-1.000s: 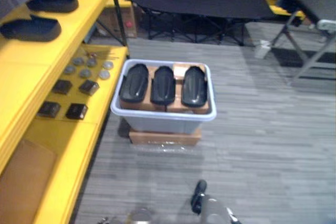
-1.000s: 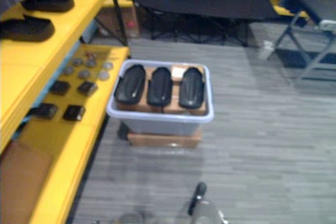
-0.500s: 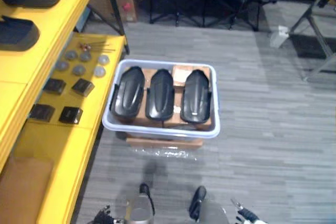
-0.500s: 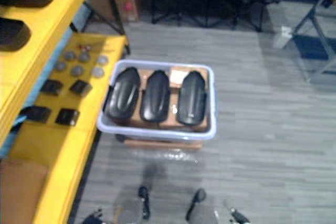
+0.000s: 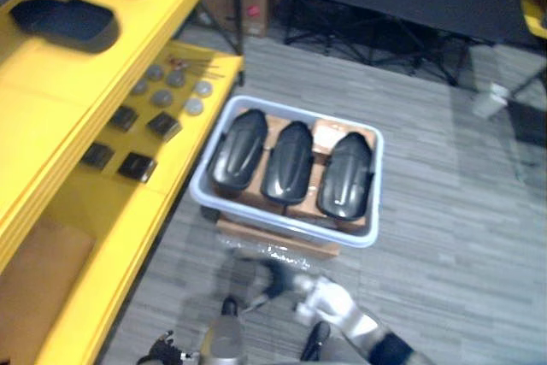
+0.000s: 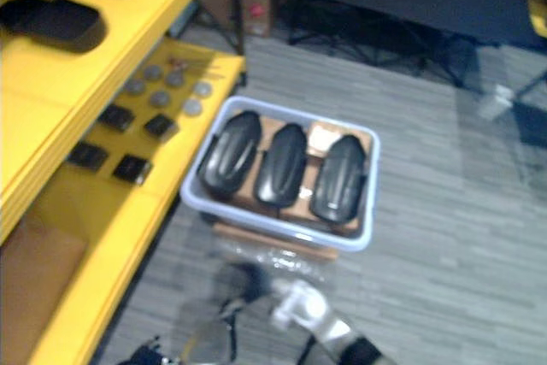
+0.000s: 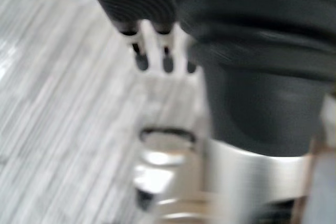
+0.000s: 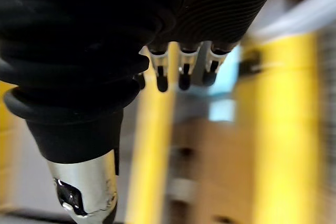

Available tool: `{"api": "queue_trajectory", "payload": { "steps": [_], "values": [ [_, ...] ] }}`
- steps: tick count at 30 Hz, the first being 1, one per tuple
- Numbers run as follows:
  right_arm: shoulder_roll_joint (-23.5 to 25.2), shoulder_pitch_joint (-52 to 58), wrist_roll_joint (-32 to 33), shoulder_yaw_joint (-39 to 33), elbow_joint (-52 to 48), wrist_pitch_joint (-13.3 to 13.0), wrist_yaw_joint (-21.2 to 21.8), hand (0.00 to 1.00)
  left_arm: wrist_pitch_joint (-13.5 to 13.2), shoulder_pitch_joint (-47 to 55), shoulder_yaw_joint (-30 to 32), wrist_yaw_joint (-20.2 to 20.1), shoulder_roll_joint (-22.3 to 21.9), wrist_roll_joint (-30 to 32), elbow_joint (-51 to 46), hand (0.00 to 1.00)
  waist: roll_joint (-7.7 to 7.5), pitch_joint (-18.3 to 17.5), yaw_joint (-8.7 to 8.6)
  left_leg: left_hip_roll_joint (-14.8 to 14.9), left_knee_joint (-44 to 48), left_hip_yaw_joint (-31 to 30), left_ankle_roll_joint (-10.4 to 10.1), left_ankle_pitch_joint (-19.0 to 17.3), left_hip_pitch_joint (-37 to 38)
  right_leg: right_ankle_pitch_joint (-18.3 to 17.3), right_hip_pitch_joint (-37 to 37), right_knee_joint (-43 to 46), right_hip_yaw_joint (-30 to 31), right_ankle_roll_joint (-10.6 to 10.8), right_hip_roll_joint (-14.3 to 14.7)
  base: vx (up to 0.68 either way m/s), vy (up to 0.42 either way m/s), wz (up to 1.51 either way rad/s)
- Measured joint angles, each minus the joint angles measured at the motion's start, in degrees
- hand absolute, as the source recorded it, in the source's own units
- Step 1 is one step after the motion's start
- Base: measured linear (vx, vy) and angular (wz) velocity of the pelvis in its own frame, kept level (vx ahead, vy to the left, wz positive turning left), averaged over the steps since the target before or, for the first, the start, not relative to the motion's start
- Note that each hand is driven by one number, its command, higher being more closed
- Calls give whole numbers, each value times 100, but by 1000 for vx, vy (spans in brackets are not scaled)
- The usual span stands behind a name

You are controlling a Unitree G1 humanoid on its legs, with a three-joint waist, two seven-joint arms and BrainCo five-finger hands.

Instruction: Walk over and take plastic housings, then place them on the shelf

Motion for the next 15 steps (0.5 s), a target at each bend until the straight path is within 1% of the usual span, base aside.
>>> {"api": "queue_trajectory", "payload": {
  "steps": [1,2,3,4,6,7,8,9,10,11,12,13,14,15],
  "values": [
    [-3,-252,217,-228,-162,112,-45,0,-12,76,63,9,-37,15,-28,0,-13,-5,4,11,-7,-9,0,-1,57,37,56,12,6,-28,9,-31,84,18],
    [6,-783,761,-861,-317,463,-277,0,-42,232,121,28,-96,64,-23,0,-68,-40,7,20,-9,3,11,-8,136,87,98,47,22,-27,7,-69,87,0],
    [-10,-1236,1176,-1704,-287,780,-649,0,-88,364,174,31,-128,219,-32,0,-89,-66,4,5,-6,10,18,-20,147,123,133,47,21,-23,-10,-98,101,-3],
    [-65,-1478,1410,-2285,-245,1005,-1046,0,-126,417,188,27,-146,230,-68,0,-127,-91,4,-5,-7,11,22,-24,167,155,147,48,23,-25,-20,-88,79,-1],
    [-321,-1679,1721,-3330,-129,1407,-1885,0,-230,533,206,16,-183,226,-165,0,-151,-106,4,-29,-6,18,38,-12,208,206,147,66,29,-54,-42,-49,69,-1],
    [-423,-1651,1730,-3525,-77,1516,-2091,0,-239,532,203,-6,-190,225,-185,0,-149,-105,-1,-49,-5,18,69,10,199,206,147,79,28,-54,-64,-66,74,7],
    [-626,-1502,1728,-3866,39,1692,-2514,0,-290,522,194,-23,-195,210,-245,0,-116,-93,-47,-91,7,-21,95,28,126,204,122,97,20,-54,-100,-73,69,14],
    [-796,-1368,1726,-4196,248,1811,-2815,0,-358,486,186,-28,-182,172,-389,0,-56,-47,-66,-119,24,-57,115,61,10,198,21,140,20,-62,-127,-87,67,15],
    [-888,-1320,1716,-4366,358,1882,-2989,0,-398,437,168,-41,-167,168,-480,0,-17,-22,-69,-120,71,-80,124,72,-111,189,-90,179,20,-72,-134,-134,68,15],
    [-1107,-1305,1726,-4743,624,1941,-3287,0,-461,325,39,-58,-112,129,-628,0,18,85,-83,-117,244,-172,130,78,-444,157,-329,254,11,-86,-135,-177,63,21],
    [-1344,-1360,1729,-5144,902,1932,-3496,0,-519,143,17,-76,-104,77,-837,0,88,355,-81,-137,371,-210,105,104,-764,54,-532,273,15,-122,-149,-193,53,22],
    [-1507,-1455,1751,-5383,1165,1930,-3629,0,-633,49,-5,-84,-97,-88,-1000,0,93,568,-69,-158,446,-219,123,122,-954,-36,-677,269,18,-23,-172,-179,8,17],
    [-1664,-1558,1843,-5494,1448,1930,-3722,0,-741,14,-20,-97,-104,-209,-1122,0,138,712,-76,-150,546,-256,111,150,-1203,-91,-863,259,10,100,-157,-171,-28,7],
    [-1862,-1598,1926,-5534,1815,1932,-3786,0,-859,4,-132,-92,-113,-358,-1138,0,215,762,-72,-84,621,-308,69,211,-1523,-81,-1141,309,-4,83,-88,-148,-41,6]
  ]
}}
